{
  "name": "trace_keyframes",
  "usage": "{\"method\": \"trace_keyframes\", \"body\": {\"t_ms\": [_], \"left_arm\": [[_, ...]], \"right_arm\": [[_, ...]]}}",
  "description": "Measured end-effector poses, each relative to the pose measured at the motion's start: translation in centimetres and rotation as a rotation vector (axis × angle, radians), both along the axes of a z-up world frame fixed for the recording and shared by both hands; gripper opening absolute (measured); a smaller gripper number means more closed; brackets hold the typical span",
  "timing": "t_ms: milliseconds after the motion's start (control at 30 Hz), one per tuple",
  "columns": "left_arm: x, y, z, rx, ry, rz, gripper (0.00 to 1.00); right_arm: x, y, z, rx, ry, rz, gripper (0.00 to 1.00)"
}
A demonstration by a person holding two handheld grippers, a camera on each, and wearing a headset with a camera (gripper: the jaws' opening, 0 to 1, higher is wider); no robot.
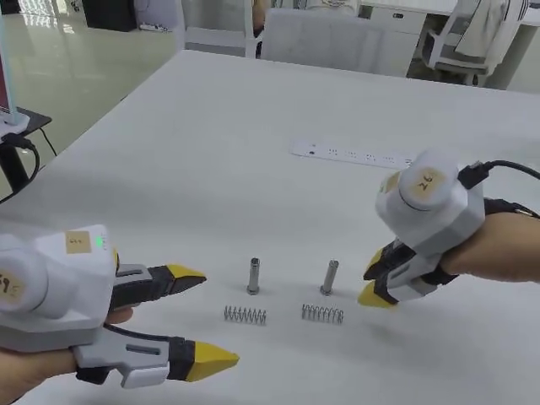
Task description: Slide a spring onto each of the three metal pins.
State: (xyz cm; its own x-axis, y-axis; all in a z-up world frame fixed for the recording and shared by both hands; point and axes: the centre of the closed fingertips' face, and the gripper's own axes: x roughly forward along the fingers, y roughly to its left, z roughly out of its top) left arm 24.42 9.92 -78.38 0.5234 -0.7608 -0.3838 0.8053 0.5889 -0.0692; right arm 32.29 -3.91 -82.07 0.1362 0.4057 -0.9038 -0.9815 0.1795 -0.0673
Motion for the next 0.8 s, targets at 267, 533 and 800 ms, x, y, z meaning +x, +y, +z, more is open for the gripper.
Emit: {"method": "trace_keyframes", "body": {"t_ms": [267,533,800], "left_arm": [[-0.1,-0.1,0.0,0.003,0.001,-0.005,0.59],[-0.1,0.0,-0.1,0.001,0.002,-0.003,0.58],[-0.1,0.2,-0.3,0.002,0.006,0.0,0.57]], "right_arm": [[-1.0,1.0,-0.9,-0.014,0.011,0.034,0.18],[-1.5,1.5,-1.9,-0.027,0.022,0.05,0.17],[-1.7,2.0,-2.7,-0.033,0.033,0.061,0.15]]}}
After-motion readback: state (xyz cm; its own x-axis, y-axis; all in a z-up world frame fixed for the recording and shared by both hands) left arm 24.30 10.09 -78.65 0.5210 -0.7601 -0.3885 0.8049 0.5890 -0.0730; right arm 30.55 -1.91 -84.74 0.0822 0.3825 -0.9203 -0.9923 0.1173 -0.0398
